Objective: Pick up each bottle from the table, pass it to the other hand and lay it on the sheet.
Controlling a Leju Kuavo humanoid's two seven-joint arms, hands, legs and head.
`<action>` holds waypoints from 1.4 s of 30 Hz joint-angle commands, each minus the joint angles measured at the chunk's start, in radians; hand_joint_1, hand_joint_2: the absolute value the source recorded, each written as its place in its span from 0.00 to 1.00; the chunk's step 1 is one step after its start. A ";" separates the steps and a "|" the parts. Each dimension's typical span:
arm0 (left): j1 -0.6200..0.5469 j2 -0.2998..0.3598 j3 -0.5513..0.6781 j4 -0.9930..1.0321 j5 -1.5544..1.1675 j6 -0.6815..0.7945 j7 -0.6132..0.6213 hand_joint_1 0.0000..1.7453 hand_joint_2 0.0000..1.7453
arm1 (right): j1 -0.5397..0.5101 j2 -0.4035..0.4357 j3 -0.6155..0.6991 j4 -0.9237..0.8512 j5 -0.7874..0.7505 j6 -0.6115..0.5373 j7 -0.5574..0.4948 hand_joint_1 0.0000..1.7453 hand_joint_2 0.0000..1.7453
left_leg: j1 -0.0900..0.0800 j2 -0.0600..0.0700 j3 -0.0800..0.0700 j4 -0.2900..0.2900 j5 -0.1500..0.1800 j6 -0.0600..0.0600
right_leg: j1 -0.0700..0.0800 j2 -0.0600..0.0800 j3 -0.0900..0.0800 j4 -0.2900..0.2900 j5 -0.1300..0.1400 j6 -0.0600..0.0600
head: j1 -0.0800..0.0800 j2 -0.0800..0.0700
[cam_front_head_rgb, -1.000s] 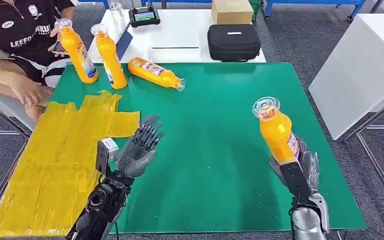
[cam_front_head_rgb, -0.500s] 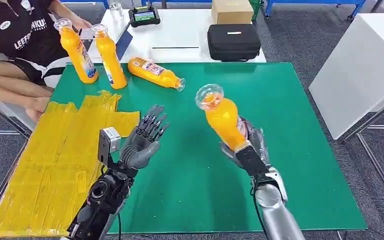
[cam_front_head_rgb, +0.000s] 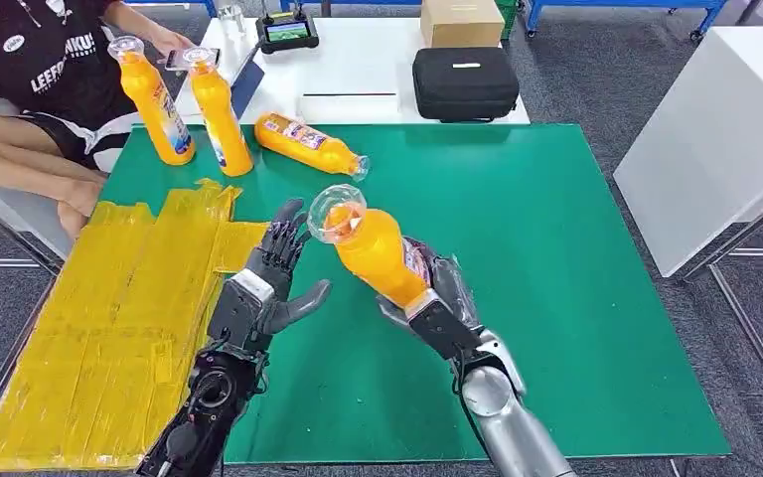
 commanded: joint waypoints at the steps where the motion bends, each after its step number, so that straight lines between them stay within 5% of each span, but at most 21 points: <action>1: -0.021 0.007 -0.032 0.020 -0.004 0.003 0.006 0.00 1.00 | -0.057 -0.001 0.034 0.062 -0.005 0.000 0.006 1.00 1.00 | 0.002 0.001 0.002 0.000 -0.001 -0.004 | 0.001 0.000 0.002 0.000 -0.001 -0.001 | 0.000 0.000; 12: -0.037 -0.001 -0.057 0.065 0.060 -0.016 0.008 0.00 1.00 | -0.076 -0.003 0.053 0.062 0.035 0.016 0.037 1.00 1.00 | 0.003 0.001 0.004 0.002 -0.003 -0.007 | 0.003 -0.002 0.005 0.000 -0.002 -0.001 | 0.000 0.000; 28: -0.018 -0.005 -0.042 0.064 0.081 -0.077 0.013 0.00 1.00 | -0.143 0.016 -0.074 0.142 0.084 -0.109 0.014 1.00 1.00 | 0.001 0.002 0.002 0.000 -0.001 -0.003 | 0.001 0.000 0.002 -0.001 -0.001 -0.001 | 0.000 0.000; 42: -0.041 -0.026 -0.023 0.083 0.079 -0.092 0.005 0.00 1.00 | -0.242 0.088 0.095 0.375 0.195 -0.064 0.027 1.00 1.00 | 0.004 0.004 0.006 0.001 -0.004 -0.007 | 0.004 0.001 0.006 0.000 -0.002 -0.002 | 0.000 0.000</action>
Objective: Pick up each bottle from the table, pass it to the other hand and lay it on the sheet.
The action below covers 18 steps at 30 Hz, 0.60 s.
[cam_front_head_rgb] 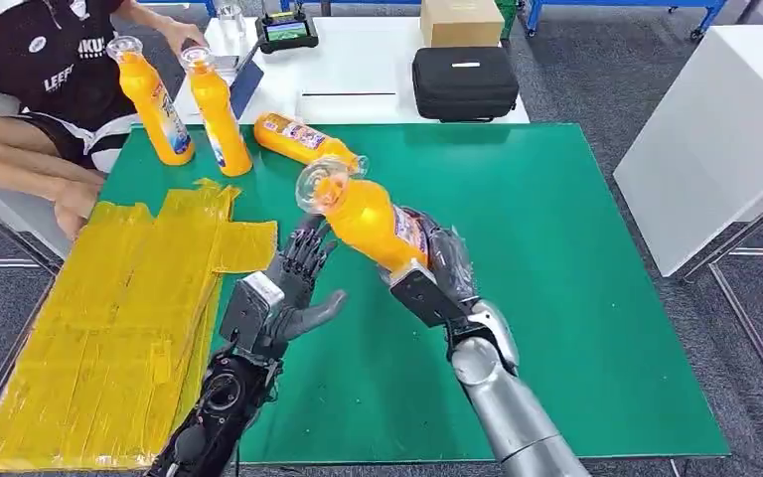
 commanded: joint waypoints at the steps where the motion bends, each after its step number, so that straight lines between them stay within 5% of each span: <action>1: -0.045 -0.002 0.004 0.065 0.011 -0.009 -0.009 0.00 1.00 | -0.114 0.045 0.148 0.249 0.068 0.039 0.011 1.00 1.00 | 0.002 0.002 0.003 0.000 -0.002 -0.004 | 0.002 0.001 0.003 -0.001 -0.001 -0.001 | 0.000 0.000; 18: -0.066 0.010 -0.020 0.090 0.071 -0.016 -0.012 0.00 1.00 | -0.111 0.095 0.273 0.353 0.076 0.105 0.007 1.00 1.00 | 0.002 0.000 0.002 0.001 -0.001 -0.004 | 0.002 -0.002 0.003 0.000 -0.001 -0.001 | 0.000 0.000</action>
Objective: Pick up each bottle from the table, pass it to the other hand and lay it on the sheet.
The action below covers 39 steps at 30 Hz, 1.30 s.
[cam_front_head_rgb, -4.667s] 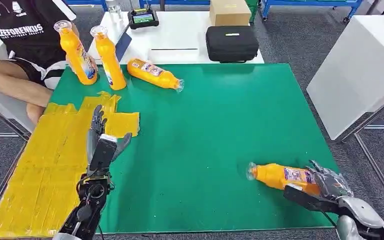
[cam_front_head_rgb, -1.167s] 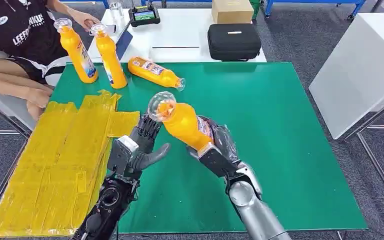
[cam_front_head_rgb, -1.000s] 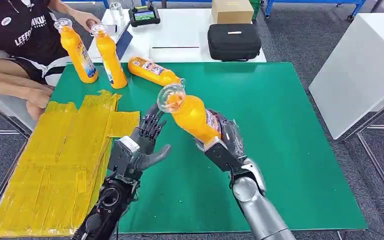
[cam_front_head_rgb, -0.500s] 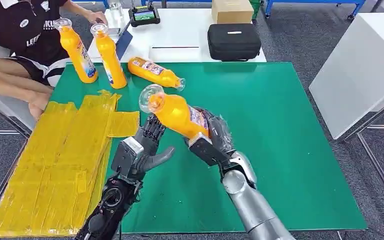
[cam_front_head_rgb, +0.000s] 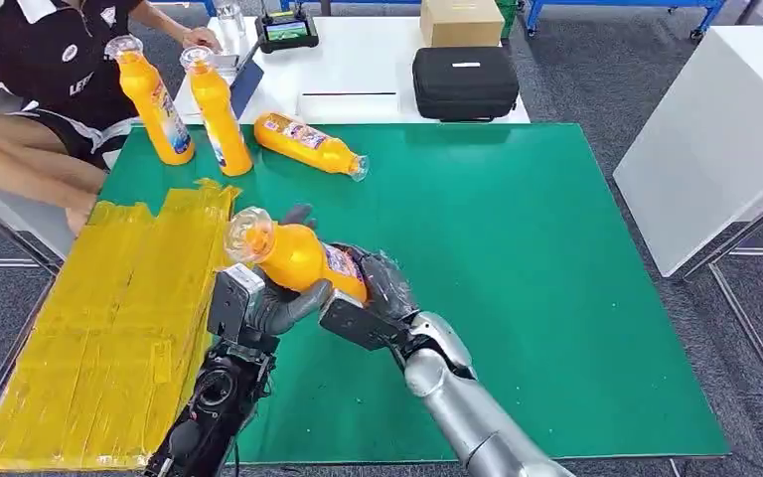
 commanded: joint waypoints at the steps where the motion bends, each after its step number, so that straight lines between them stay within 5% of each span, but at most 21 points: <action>1: -0.066 0.010 -0.047 0.067 0.009 0.008 -0.004 0.00 1.00 | -0.040 0.022 0.123 0.126 0.009 0.059 -0.005 1.00 1.00 | 0.001 -0.001 0.002 0.000 -0.001 -0.003 | 0.001 -0.002 0.002 -0.001 -0.001 -0.001 | 0.000 0.000; 9: -0.062 0.013 -0.048 0.080 0.044 0.060 -0.002 0.01 1.00 | 0.023 0.035 0.315 0.051 -0.024 0.157 -0.015 1.00 1.00 | 0.002 -0.001 0.002 0.000 -0.001 -0.004 | 0.002 -0.002 0.002 0.000 -0.001 -0.001 | 0.000 0.000; 10: -0.050 0.011 -0.042 0.080 0.047 0.075 -0.006 0.98 1.00 | 0.031 0.023 0.330 0.027 -0.052 0.155 -0.009 1.00 1.00 | 0.002 -0.001 0.003 0.000 -0.002 -0.004 | 0.002 -0.003 0.003 -0.001 -0.002 -0.001 | 0.000 0.000; 29: -0.039 -0.007 0.005 0.067 0.131 0.135 -0.030 1.00 1.00 | 0.032 -0.024 0.262 0.002 -0.174 0.098 0.000 1.00 1.00 | 0.004 -0.003 0.004 0.002 -0.003 -0.007 | 0.004 -0.005 0.005 0.000 -0.004 -0.002 | 0.000 0.000; 30: -0.035 -0.006 0.012 0.061 0.142 0.148 -0.035 1.00 1.00 | 0.041 -0.024 0.246 0.001 -0.193 0.092 -0.001 0.76 1.00 | 0.001 -0.002 0.001 0.000 -0.001 -0.003 | 0.002 -0.003 0.001 -0.001 -0.001 -0.001 | 0.000 0.000; 31: -0.031 -0.004 0.017 0.055 0.146 0.160 -0.038 1.00 1.00 | 0.049 -0.028 0.230 -0.004 -0.210 0.083 -0.007 0.06 1.00 | 0.003 -0.003 0.003 0.002 -0.003 -0.006 | 0.004 -0.005 0.004 0.000 -0.003 -0.001 | 0.000 0.000; 33: -0.023 0.005 0.022 0.042 0.132 0.195 -0.047 1.00 1.00 | 0.072 -0.047 0.190 -0.032 -0.256 0.059 -0.028 0.00 1.00 | 0.002 -0.003 0.002 0.001 -0.001 -0.004 | 0.003 -0.004 0.003 -0.001 -0.002 -0.001 | 0.000 0.000; 36: -0.021 0.023 0.006 0.020 -0.160 0.468 -0.094 1.00 1.00 | 0.151 -0.103 0.076 -0.176 -0.379 0.054 -0.046 0.00 1.00 | 0.002 -0.005 0.001 0.000 -0.001 -0.003 | 0.002 -0.006 0.002 -0.001 -0.002 -0.001 | 0.000 0.000; 39: -0.019 0.023 0.011 0.007 -0.167 0.466 -0.084 1.00 1.00 | 0.163 -0.119 0.069 -0.210 -0.384 0.066 -0.043 0.00 1.00 | 0.002 -0.003 0.001 0.000 -0.001 -0.003 | 0.002 -0.005 0.002 -0.001 -0.002 0.000 | 0.000 0.000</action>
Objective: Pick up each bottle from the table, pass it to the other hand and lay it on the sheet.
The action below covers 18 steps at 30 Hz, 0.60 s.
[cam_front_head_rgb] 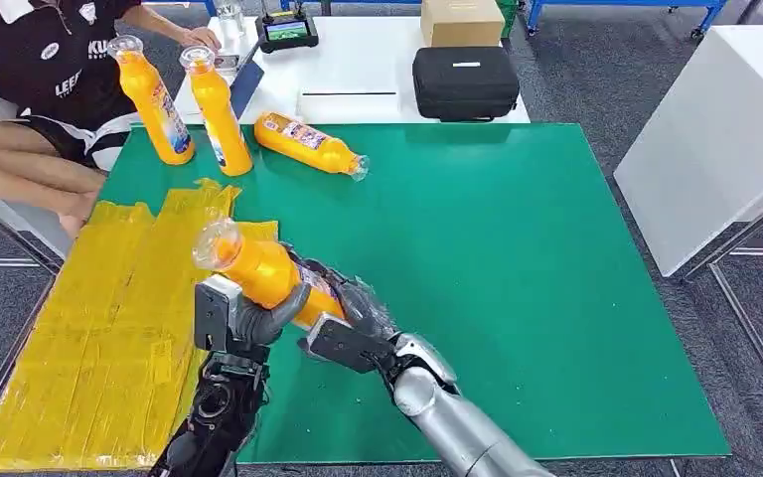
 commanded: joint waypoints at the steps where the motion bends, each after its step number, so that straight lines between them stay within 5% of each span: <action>1: -0.061 0.016 -0.003 -0.011 -0.220 0.197 -0.020 1.00 1.00 | 0.108 -0.096 -0.097 -0.183 -0.096 0.013 -0.014 0.00 1.00 | 0.001 -0.004 0.000 0.000 0.000 -0.002 | 0.000 -0.005 0.001 0.000 -0.001 0.000 | -0.001 0.000; 5: -0.070 0.037 -0.023 -0.001 -0.530 0.385 0.001 1.00 1.00 | 0.181 -0.113 -0.179 -0.312 -0.192 0.020 -0.024 0.00 1.00 | 0.003 -0.003 0.003 0.002 -0.003 -0.006 | 0.002 -0.004 0.005 0.000 -0.003 -0.001 | 0.000 0.000; 8: -0.039 -0.078 0.232 -0.079 -1.267 0.409 0.022 1.00 1.00 | 0.253 -0.162 -0.242 -0.505 -0.243 0.024 -0.021 0.00 1.00 | 0.001 -0.005 0.000 0.001 -0.001 -0.004 | 0.001 -0.006 0.003 0.000 -0.002 0.000 | 0.000 0.000; 9: -0.044 -0.058 0.221 -0.114 -1.456 0.409 0.118 1.00 1.00 | 0.264 -0.170 -0.253 -0.547 -0.256 0.023 -0.018 0.00 1.00 | 0.001 -0.004 -0.001 0.001 -0.001 -0.003 | 0.001 -0.005 0.002 0.000 -0.002 0.000 | 0.000 0.000; 10: -0.102 0.128 0.081 -0.075 -1.540 0.409 0.322 1.00 1.00 | 0.274 -0.183 -0.260 -0.587 -0.271 0.016 -0.019 0.00 1.00 | 0.003 -0.005 0.003 0.004 -0.005 -0.007 | 0.003 -0.007 0.006 0.001 -0.005 -0.001 | -0.001 0.000; 14: -0.210 0.138 -0.076 0.174 -1.540 0.409 0.483 1.00 1.00 | 0.326 -0.220 -0.291 -0.705 -0.268 -0.021 -0.027 0.00 1.00 | 0.001 -0.006 -0.001 0.000 -0.001 -0.003 | 0.000 -0.007 0.002 0.000 -0.002 -0.001 | 0.000 0.000; 17: -0.428 0.292 -0.528 0.380 -1.540 0.315 0.841 1.00 1.00 | 0.339 -0.242 -0.299 -0.732 -0.267 -0.043 -0.037 0.00 1.00 | 0.000 -0.011 0.000 0.000 0.001 -0.004 | 0.001 -0.013 0.003 -0.001 -0.002 -0.001 | -0.001 0.000; 18: -0.455 0.297 -0.579 0.416 -1.540 0.280 0.872 1.00 1.00 | 0.335 -0.245 -0.299 -0.732 -0.267 -0.042 -0.047 0.00 1.00 | 0.000 -0.012 -0.001 0.000 0.001 -0.003 | 0.000 -0.013 0.001 -0.001 -0.002 0.000 | 0.000 0.000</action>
